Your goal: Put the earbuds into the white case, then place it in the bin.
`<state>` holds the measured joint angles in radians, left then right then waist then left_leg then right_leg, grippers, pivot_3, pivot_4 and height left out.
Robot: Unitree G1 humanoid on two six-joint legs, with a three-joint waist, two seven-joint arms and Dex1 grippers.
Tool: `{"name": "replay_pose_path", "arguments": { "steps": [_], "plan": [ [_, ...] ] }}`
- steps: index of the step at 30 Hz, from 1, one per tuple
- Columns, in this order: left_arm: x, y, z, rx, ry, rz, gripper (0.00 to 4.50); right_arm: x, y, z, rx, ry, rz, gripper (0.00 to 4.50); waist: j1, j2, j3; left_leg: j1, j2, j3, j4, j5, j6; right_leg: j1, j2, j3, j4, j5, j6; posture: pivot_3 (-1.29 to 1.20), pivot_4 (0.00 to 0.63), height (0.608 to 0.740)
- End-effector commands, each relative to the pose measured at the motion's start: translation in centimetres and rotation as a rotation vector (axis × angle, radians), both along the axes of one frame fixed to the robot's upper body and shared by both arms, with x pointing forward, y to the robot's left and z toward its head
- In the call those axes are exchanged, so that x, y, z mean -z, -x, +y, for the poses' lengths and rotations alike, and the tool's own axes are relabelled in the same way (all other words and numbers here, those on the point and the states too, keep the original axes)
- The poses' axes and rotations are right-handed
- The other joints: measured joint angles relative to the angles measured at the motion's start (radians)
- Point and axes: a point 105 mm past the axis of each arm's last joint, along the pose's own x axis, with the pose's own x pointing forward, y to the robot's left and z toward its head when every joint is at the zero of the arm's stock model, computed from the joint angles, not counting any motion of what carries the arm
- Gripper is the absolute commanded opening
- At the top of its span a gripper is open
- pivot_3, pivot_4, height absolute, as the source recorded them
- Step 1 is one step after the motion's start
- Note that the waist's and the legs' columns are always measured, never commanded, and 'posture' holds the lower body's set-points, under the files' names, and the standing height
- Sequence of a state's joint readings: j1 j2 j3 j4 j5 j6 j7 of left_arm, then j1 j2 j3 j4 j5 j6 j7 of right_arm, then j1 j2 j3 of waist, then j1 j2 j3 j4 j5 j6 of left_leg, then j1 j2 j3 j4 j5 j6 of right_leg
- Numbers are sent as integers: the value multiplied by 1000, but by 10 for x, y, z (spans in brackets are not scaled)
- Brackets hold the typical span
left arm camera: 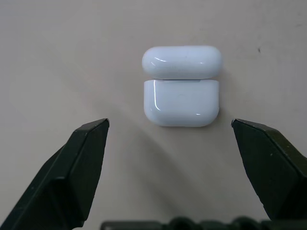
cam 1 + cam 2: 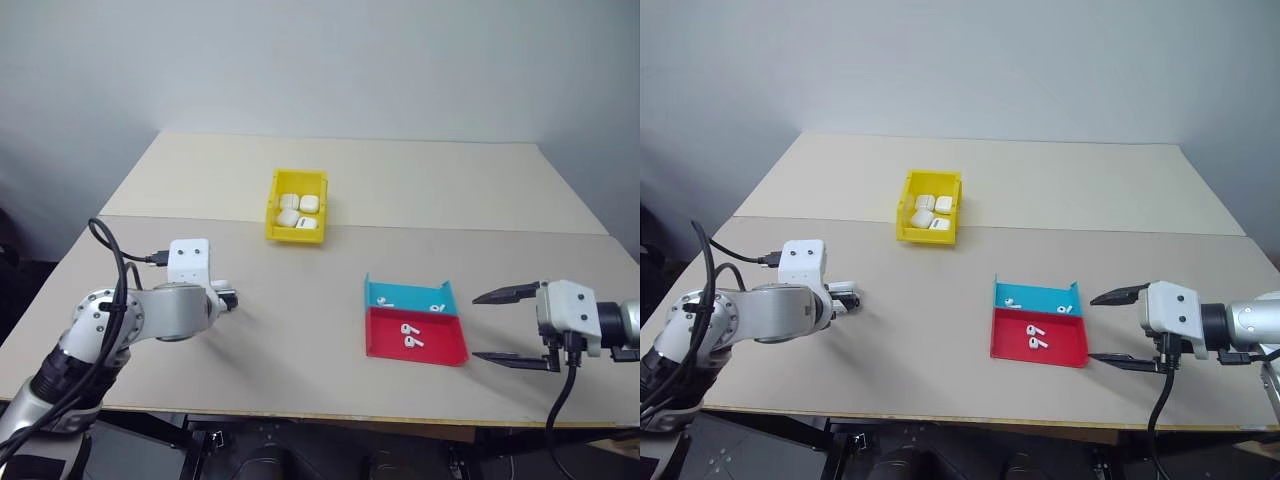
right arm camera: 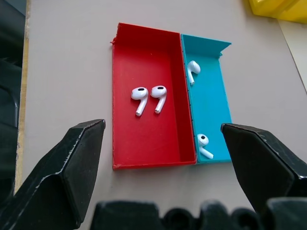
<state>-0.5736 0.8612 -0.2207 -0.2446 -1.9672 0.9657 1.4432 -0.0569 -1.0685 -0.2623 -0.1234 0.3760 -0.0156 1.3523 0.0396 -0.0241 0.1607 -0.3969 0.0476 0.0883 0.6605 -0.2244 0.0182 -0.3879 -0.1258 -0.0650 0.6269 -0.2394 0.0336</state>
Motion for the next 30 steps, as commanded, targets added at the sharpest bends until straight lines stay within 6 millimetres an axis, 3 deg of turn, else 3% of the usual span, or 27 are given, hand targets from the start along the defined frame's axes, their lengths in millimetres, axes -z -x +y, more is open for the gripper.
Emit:
{"name": "replay_pose_path", "arguments": {
  "steps": [1,11,18,30],
  "plan": [
    [-7,-9,0,0,10,-22,4472,-15,2,0,1,8,-49,4500,0,0,0,0,0,0,0,0,0,0,0,0,0,0,0,0,150,740],
    [5,-22,3,-11,17,0,4472,-16,3,-2,26,11,-58,4500,-1,0,0,-1,0,0,0,0,0,0,0,0,0,0,0,0,150,740],
    [14,-26,-7,11,70,26,4472,-15,5,-2,35,14,-57,4500,0,0,0,-1,0,0,0,0,0,0,0,-1,-1,0,0,0,150,740],
    [15,-35,1,-11,33,8,4472,-11,4,-1,41,17,-59,4500,1,0,0,-1,0,-1,0,0,0,0,0,-2,0,0,1,0,150,740]
  ]
}}
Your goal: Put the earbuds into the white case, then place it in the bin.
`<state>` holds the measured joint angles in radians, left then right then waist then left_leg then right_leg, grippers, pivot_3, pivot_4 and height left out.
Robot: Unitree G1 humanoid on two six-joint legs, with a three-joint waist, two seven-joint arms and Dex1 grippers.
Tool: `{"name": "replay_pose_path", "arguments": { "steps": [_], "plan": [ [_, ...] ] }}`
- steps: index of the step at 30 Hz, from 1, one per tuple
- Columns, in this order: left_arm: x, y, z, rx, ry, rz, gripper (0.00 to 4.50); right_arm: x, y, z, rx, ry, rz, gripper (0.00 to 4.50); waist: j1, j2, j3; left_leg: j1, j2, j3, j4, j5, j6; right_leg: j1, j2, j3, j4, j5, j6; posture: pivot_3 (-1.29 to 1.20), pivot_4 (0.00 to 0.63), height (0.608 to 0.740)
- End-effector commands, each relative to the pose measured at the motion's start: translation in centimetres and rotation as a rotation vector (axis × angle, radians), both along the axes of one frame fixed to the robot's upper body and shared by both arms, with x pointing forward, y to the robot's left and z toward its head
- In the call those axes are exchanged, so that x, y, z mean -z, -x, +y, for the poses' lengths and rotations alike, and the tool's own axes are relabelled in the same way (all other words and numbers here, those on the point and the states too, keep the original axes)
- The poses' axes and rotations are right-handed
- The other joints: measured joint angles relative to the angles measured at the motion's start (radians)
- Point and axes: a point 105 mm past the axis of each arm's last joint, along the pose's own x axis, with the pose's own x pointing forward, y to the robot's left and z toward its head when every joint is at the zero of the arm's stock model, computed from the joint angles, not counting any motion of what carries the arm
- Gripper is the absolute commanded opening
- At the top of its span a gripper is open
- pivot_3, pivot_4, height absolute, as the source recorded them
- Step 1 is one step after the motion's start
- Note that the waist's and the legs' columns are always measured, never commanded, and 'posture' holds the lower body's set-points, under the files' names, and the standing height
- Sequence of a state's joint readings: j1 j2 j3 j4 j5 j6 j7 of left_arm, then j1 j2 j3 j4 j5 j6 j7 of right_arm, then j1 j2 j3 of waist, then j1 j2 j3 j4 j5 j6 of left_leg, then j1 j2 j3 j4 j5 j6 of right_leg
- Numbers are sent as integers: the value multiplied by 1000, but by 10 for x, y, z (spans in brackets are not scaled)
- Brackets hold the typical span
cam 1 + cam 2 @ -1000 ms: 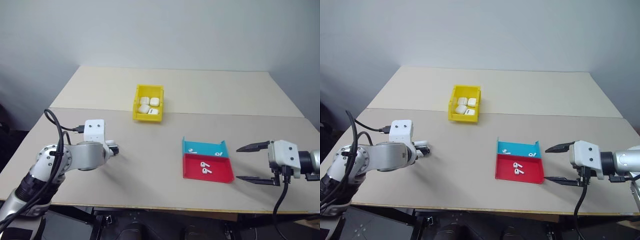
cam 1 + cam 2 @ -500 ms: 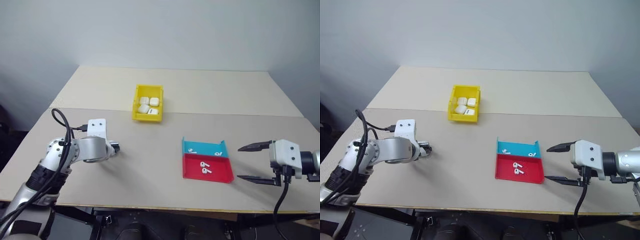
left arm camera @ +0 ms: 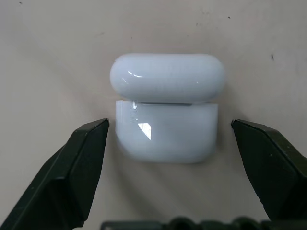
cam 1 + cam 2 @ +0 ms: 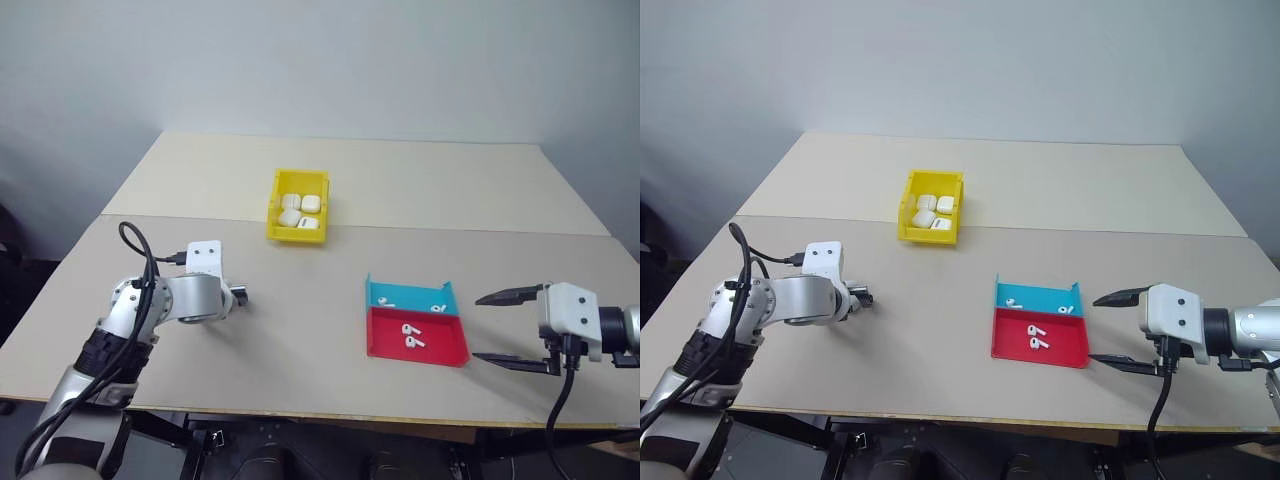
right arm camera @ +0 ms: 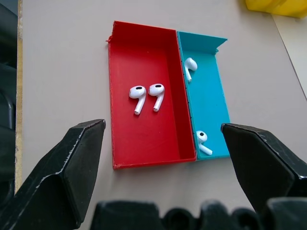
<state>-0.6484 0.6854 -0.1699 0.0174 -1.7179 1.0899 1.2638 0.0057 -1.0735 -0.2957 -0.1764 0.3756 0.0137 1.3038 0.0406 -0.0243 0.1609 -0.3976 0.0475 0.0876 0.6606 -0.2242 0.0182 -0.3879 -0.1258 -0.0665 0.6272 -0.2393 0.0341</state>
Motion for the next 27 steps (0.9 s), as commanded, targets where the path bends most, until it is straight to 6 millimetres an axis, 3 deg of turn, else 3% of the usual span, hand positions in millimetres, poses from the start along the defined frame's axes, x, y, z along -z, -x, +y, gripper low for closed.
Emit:
{"name": "replay_pose_path", "arguments": {
  "steps": [1,5,8,11,16,20,24,27],
  "plan": [
    [-7,-4,4,-4,-29,-34,4472,-13,0,-1,-1,18,-55,4500,0,0,0,0,0,0,0,0,0,0,0,0,0,0,0,0,150,740],
    [-2,-3,0,1,48,-6,4472,-12,0,-1,3,21,-55,4500,1,0,0,0,0,0,0,0,0,0,0,0,0,0,0,0,150,740],
    [-2,-3,1,3,35,-2,3863,-12,0,-1,5,22,-55,4500,0,0,0,0,0,0,0,0,0,0,0,0,0,0,0,0,150,740],
    [-2,-1,1,12,9,3,2871,-12,-1,-1,5,24,-55,4500,-1,0,0,0,0,0,0,0,0,0,0,0,0,0,0,0,150,740],
    [-2,2,3,-17,28,-2,2785,-11,-1,0,5,21,-55,4500,-4,0,0,0,0,0,0,0,0,0,0,0,0,0,0,0,150,740],
    [-35,-4,2,37,-98,-175,2785,-13,-3,0,7,25,-64,4500,-3,-1,1,-1,0,0,0,0,0,-1,0,0,0,0,0,0,150,740],
    [-74,1,-17,266,-273,-410,2785,-25,-5,1,3,49,-82,4500,-3,-1,1,-3,0,1,0,2,-4,-2,0,0,-1,0,0,0,150,740],
    [-85,11,-37,474,-391,-584,2785,-33,-6,3,8,93,-47,4500,-2,0,1,-3,0,4,-1,3,-5,-2,0,0,-2,0,0,0,150,740]
  ]
}}
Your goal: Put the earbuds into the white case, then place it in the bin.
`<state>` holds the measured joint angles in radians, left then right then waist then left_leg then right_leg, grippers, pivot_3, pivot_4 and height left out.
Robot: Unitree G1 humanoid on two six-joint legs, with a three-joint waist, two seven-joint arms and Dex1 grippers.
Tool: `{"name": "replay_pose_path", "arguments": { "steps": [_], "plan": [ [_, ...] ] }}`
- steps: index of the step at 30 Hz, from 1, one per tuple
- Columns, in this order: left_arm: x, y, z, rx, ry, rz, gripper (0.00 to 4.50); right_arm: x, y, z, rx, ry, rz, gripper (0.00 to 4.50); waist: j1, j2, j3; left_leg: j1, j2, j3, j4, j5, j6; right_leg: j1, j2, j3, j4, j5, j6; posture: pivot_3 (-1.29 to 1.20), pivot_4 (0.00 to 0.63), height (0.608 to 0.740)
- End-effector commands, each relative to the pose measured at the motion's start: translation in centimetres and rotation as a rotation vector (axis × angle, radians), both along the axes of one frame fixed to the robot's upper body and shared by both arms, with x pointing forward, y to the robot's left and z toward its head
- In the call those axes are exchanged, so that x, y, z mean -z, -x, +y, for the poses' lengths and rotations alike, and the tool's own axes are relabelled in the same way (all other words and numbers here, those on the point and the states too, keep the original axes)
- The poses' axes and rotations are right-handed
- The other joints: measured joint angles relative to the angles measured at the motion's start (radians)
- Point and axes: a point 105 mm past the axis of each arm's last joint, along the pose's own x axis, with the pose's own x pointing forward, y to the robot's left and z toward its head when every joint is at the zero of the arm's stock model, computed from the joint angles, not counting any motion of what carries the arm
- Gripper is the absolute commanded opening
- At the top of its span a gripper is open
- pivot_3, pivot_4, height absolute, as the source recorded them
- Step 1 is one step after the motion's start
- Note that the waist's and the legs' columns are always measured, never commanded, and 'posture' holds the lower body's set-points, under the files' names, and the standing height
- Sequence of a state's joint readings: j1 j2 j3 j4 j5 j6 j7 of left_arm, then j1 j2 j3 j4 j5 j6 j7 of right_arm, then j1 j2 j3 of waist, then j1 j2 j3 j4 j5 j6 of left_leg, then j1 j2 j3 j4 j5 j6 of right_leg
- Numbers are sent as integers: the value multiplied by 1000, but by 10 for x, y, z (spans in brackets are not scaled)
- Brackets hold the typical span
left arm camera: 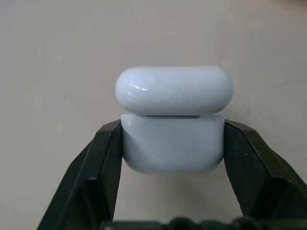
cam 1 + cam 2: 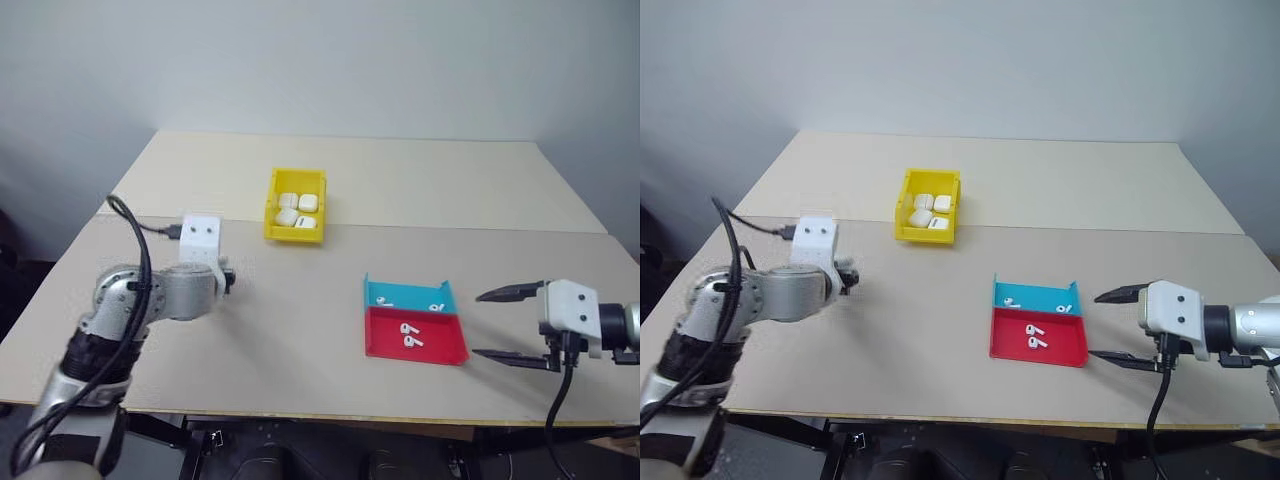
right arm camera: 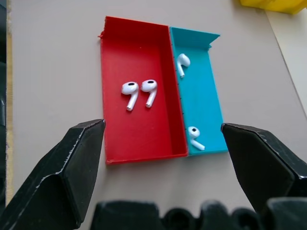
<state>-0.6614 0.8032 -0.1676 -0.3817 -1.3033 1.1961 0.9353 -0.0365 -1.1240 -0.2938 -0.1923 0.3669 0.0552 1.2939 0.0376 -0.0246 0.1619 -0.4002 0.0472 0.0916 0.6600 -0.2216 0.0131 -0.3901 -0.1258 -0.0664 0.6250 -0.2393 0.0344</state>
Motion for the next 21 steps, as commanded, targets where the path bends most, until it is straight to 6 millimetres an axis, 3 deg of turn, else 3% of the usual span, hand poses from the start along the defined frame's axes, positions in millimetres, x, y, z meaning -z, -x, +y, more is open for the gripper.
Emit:
{"name": "replay_pose_path", "arguments": {
  "steps": [1,4,6,10,15,21],
  "plan": [
    [-20,12,-34,289,-100,-269,2785,-23,-2,5,-1,56,-11,4500,-2,1,0,0,0,1,0,0,0,0,0,0,0,0,0,0,150,740],
    [-14,21,-58,520,-122,-367,2785,-28,-1,13,-32,116,4,4500,1,2,0,-1,1,5,-1,0,-1,-3,1,0,0,0,-1,0,150,740],
    [-21,26,-74,679,-80,-545,2785,-29,1,19,-60,154,18,4500,4,2,0,-5,2,5,0,-2,3,-6,1,-1,0,0,-2,0,150,740],
    [-19,37,-90,894,120,-720,2785,-28,5,36,-139,265,35,4500,6,3,0,-12,2,5,1,-3,5,-12,1,-1,0,1,-3,0,150,740],
    [-12,47,-92,1077,257,-924,2785,-18,2,55,-187,357,72,4500,-1,4,0,-15,3,6,2,-4,7,-15,1,-1,1,1,-2,0,150,740],
    [1,61,-85,1289,388,-965,2785,-1,-2,67,-172,423,122,4500,-3,4,-1,-15,3,6,4,-4,8,-15,1,-2,3,1,-2,0,150,740]
  ]
}}
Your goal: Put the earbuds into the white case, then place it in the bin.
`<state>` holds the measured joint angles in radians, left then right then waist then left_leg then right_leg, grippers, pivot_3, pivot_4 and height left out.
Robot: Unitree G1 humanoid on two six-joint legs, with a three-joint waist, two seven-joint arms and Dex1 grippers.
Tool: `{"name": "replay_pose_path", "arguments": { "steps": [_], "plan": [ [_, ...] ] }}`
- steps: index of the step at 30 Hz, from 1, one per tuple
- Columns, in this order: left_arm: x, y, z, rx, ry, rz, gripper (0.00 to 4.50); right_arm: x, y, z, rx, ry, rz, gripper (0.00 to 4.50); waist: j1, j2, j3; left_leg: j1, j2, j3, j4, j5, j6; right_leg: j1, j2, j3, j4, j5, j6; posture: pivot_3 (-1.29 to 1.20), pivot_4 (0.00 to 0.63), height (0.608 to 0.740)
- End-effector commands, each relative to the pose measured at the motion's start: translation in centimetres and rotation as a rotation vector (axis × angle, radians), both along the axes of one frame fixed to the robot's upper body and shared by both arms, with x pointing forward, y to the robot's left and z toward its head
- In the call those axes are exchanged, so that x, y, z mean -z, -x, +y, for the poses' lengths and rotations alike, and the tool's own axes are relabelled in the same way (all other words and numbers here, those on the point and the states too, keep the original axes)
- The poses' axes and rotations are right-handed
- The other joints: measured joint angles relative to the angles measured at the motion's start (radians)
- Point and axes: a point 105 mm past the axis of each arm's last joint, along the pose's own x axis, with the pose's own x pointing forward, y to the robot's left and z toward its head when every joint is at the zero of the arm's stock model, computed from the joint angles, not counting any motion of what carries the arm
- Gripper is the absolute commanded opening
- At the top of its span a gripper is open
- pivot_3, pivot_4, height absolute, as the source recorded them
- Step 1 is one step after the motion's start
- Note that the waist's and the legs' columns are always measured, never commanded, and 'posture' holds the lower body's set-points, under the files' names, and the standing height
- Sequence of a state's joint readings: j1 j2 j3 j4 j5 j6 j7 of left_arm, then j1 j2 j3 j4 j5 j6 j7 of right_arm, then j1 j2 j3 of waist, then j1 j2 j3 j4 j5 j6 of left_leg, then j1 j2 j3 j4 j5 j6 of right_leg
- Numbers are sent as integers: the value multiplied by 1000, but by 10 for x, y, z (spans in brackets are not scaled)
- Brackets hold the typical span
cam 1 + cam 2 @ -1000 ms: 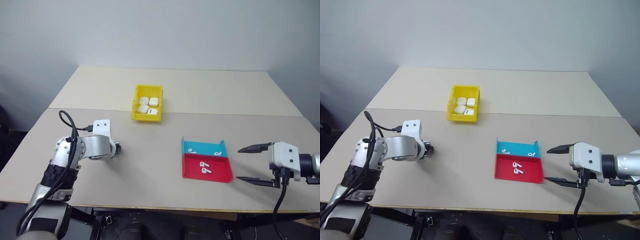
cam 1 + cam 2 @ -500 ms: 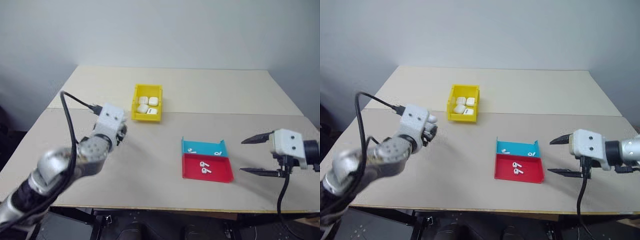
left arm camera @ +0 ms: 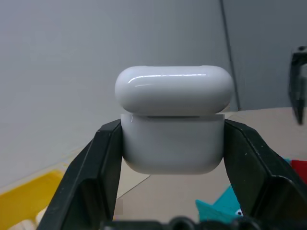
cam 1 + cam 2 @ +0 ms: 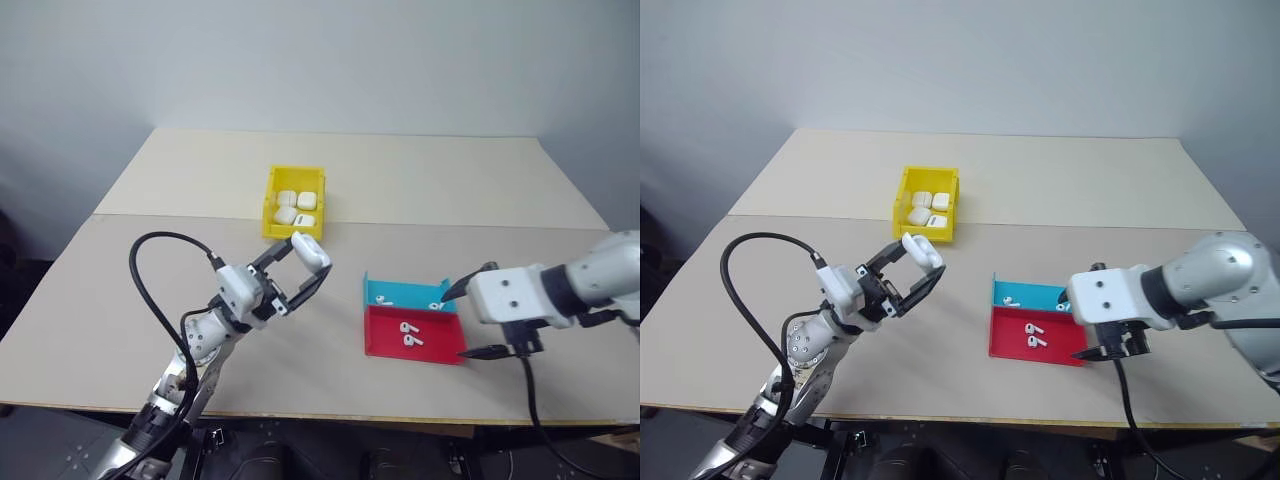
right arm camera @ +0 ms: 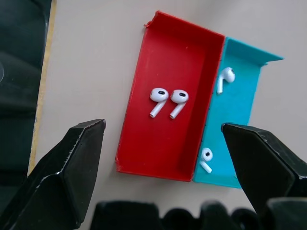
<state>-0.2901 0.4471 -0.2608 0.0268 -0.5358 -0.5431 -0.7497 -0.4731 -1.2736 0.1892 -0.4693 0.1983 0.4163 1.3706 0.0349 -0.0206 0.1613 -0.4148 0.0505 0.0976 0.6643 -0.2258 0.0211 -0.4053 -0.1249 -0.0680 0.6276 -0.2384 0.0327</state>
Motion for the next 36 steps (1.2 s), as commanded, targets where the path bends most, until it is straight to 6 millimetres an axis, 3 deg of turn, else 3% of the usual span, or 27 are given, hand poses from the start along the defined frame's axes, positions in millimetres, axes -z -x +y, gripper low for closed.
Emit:
{"name": "replay_pose_path", "arguments": {
  "steps": [1,8,11,12,16,19,26,29,36],
  "plan": [
    [-3,11,11,107,71,-50,2785,1,-2,8,10,15,-17,4500,-2,0,0,0,0,0,1,0,0,0,0,0,0,0,0,0,150,740],
    [18,24,17,212,86,-5,2785,11,-3,21,15,45,19,4500,-14,0,0,-1,0,-2,3,-1,2,1,0,0,1,1,1,0,150,740],
    [28,31,19,237,68,20,2785,14,-11,26,23,55,4,3955,-22,0,0,0,0,-4,3,-1,2,1,0,-1,1,1,1,0,150,740],
    [30,33,20,247,54,17,2785,15,-14,27,29,59,-2,3955,-24,0,0,0,1,-4,3,-1,2,1,0,0,1,1,1,0,150,740],
    [29,37,17,247,41,3,2785,24,-18,27,32,108,4,3955,-25,1,0,0,1,-7,3,-1,2,0,0,0,2,1,1,0,150,740],
    [28,38,17,238,45,-2,2785,28,-23,32,48,105,5,3386,-24,1,0,0,0,-7,3,-1,2,1,0,0,1,1,1,0,150,740],
    [26,43,16,231,38,-13,2785,37,-29,33,78,132,26,3386,-25,1,0,0,1,-8,3,-1,2,0,1,0,2,1,1,0,150,740],
    [26,43,16,225,38,-13,2785,42,-33,31,101,141,25,2814,-25,1,0,0,1,-8,3,-1,2,0,1,0,2,1,1,0,150,740],
    [26,45,16,216,30,-9,2785,48,-33,34,100,142,35,2814,-25,1,0,0,1,-8,3,-1,2,0,1,0,2,1,1,0,150,740]
  ]
}}
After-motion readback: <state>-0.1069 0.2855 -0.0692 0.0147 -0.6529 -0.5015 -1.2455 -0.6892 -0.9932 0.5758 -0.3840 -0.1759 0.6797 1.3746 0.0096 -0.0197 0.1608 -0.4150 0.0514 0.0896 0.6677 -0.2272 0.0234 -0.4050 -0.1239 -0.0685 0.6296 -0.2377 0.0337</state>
